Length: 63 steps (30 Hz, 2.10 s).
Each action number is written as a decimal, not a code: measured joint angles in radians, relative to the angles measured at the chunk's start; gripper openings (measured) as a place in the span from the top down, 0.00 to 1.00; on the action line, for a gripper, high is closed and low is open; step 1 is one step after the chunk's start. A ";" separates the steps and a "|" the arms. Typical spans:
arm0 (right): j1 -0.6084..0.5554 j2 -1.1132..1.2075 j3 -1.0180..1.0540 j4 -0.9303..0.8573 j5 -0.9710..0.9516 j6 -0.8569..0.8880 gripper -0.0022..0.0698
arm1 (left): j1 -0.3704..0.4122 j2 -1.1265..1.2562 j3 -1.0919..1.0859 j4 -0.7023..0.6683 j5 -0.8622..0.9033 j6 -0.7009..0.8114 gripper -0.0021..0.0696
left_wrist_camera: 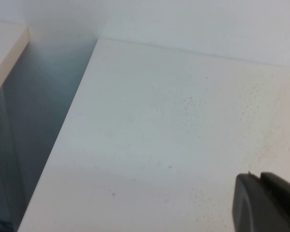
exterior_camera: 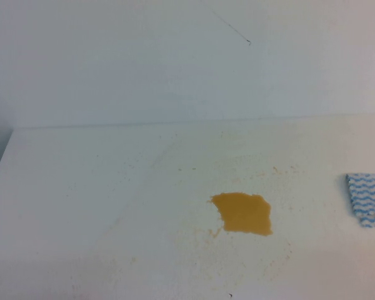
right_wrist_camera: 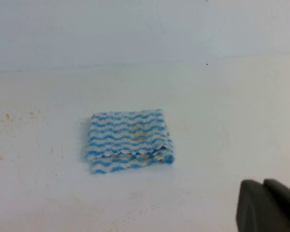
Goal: Wipe the table
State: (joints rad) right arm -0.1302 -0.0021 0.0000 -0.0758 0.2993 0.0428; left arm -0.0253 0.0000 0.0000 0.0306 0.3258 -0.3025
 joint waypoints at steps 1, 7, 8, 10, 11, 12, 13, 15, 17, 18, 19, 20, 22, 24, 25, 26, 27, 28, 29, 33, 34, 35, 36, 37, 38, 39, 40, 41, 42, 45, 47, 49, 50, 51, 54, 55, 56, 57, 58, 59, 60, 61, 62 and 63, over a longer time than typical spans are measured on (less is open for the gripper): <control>0.000 0.000 0.000 0.000 0.000 0.000 0.97 | 0.000 0.000 0.000 0.000 0.000 0.000 0.97; 0.000 0.000 0.000 0.000 0.000 0.000 0.97 | 0.000 0.000 0.000 0.000 0.000 0.000 0.97; 0.000 0.000 0.000 0.000 0.000 0.000 0.97 | 0.000 0.000 0.000 0.000 0.000 0.000 0.97; 0.000 0.000 0.000 0.000 0.000 0.000 0.97 | 0.000 0.000 0.000 0.000 0.000 0.000 0.97; 0.000 0.000 0.000 0.000 0.000 0.000 0.97 | 0.000 0.000 0.000 0.000 0.000 0.000 0.97; 0.000 0.000 0.000 0.000 0.000 0.000 0.97 | 0.000 0.000 0.000 0.000 0.000 0.000 0.97; 0.000 0.000 0.000 0.000 0.000 0.000 0.97 | 0.000 0.000 0.000 0.000 0.000 0.000 0.97; 0.000 0.000 0.000 -0.007 -0.004 0.000 0.97 | 0.000 0.000 0.000 0.000 0.000 0.000 0.97; 0.000 0.000 0.000 -0.009 -0.036 0.000 0.97 | 0.000 0.000 0.000 0.000 0.000 0.000 0.97; 0.000 0.000 0.000 -0.011 -0.068 0.000 0.97 | 0.000 0.000 0.000 0.000 0.000 0.000 0.97; 0.000 0.000 0.000 -0.011 -0.110 0.000 0.97 | 0.000 0.000 0.000 0.000 0.000 0.000 0.97; 0.000 0.000 0.000 -0.011 -0.146 0.000 0.97 | 0.000 0.000 0.000 0.000 0.000 0.000 0.97; 0.000 0.000 0.000 -0.011 -0.244 0.000 0.97 | 0.000 0.000 0.000 0.000 0.000 0.000 0.97; 0.000 0.000 0.000 -0.011 -0.351 0.002 0.97 | 0.000 0.000 0.000 0.000 0.000 0.000 0.97; 0.000 0.000 0.000 -0.011 -0.415 0.002 0.97 | 0.000 0.000 0.000 0.000 0.000 0.000 0.97; 0.000 0.000 0.000 -0.011 -0.483 0.003 0.97 | 0.000 0.000 0.000 0.000 0.000 0.000 0.97; 0.000 0.000 0.000 -0.011 -0.550 0.003 0.97 | 0.000 0.000 0.000 0.000 0.000 0.000 0.97; 0.000 0.000 0.000 -0.011 -0.616 0.003 0.97 | 0.000 0.000 0.000 0.000 0.000 0.000 0.97; 0.000 0.000 0.001 -0.011 -0.677 0.003 0.97 | 0.000 0.000 0.000 0.000 0.000 0.000 0.97; 0.000 0.000 -0.001 -0.011 -0.830 0.003 0.97 | 0.000 0.000 0.000 0.000 0.000 0.000 0.97; 0.000 0.000 -0.001 -0.005 -0.870 -0.004 0.97 | 0.000 0.000 0.000 0.000 0.000 0.000 0.97; 0.000 0.000 -0.001 0.019 -0.911 -0.025 0.97 | 0.000 0.000 0.000 0.000 0.000 0.000 0.97; 0.000 0.000 -0.001 0.043 -0.935 -0.034 0.97 | 0.000 0.000 0.000 0.000 0.000 0.000 0.97; 0.000 0.000 -0.001 0.081 -0.938 -0.043 0.97 | 0.000 0.000 0.000 0.000 0.000 0.000 0.97; 0.000 0.000 -0.001 0.131 -0.925 -0.043 0.97 | 0.000 0.000 0.000 0.000 0.000 0.000 0.97; 0.000 0.000 -0.001 0.186 -0.915 -0.043 0.97 | 0.000 0.000 0.000 0.000 0.000 0.000 0.97; 0.000 0.000 -0.001 0.239 -0.904 -0.043 0.97 | 0.000 0.000 0.000 0.000 0.000 0.000 0.97; 0.000 0.000 -0.001 0.279 -0.890 -0.043 0.97 | 0.000 0.000 0.000 0.000 0.000 0.000 0.97; 0.000 0.000 -0.001 0.299 -0.870 -0.043 0.97 | 0.000 0.000 0.000 0.000 0.000 0.000 0.97; 0.000 0.002 -0.078 0.308 -0.686 -0.114 0.97 | 0.000 0.000 0.000 0.000 0.000 0.000 0.97; 0.000 0.002 -0.191 0.308 -0.505 -0.223 0.97 | 0.000 0.000 0.000 0.000 0.000 -0.002 0.97; 0.000 0.012 -0.293 0.306 -0.325 -0.326 0.97 | 0.000 0.000 0.000 0.000 0.000 0.000 0.97; 0.000 0.039 -0.351 0.306 -0.256 -0.371 0.97 | 0.000 0.000 0.000 0.000 0.000 0.000 0.97; 0.000 0.070 -0.394 0.306 -0.205 -0.397 0.97 | 0.000 0.000 0.000 0.000 0.000 0.000 0.97; 0.002 0.199 -0.543 0.278 -0.031 -0.403 0.97 | 0.000 0.000 0.000 0.004 0.000 0.000 0.97; 0.002 0.256 -0.589 0.273 0.026 -0.399 0.97 | 0.000 0.000 0.000 0.004 0.000 0.000 0.97; 0.002 0.315 -0.632 0.273 0.079 -0.394 0.97 | 0.000 0.000 0.000 0.004 0.000 0.000 0.97; 0.002 0.375 -0.663 0.271 0.125 -0.389 0.97 | 0.000 0.000 0.000 0.004 0.000 0.000 0.97; 0.002 0.435 -0.697 0.271 0.164 -0.382 0.97 | 0.000 0.000 0.000 0.004 0.000 0.000 0.97; 0.002 0.492 -0.726 0.271 0.195 -0.379 0.97 | 0.000 0.000 0.000 0.004 0.000 0.000 0.97; 0.002 0.537 -0.745 0.269 0.213 -0.378 0.97 | 0.000 0.000 0.000 0.004 0.000 0.000 0.97; 0.002 0.592 -0.764 0.269 0.229 -0.378 0.97 | 0.000 0.000 0.000 0.004 0.000 0.000 0.97; 0.002 0.645 -0.777 0.269 0.236 -0.378 0.97 | 0.000 0.000 0.000 0.004 0.000 0.000 0.97; 0.002 0.687 -0.785 0.266 0.238 -0.378 0.97 | 0.000 0.000 0.000 0.004 0.000 0.000 0.97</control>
State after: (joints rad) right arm -0.1285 0.6845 -0.7853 0.1904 0.5372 -0.3349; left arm -0.0253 0.0000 0.0000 0.0342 0.3258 -0.3024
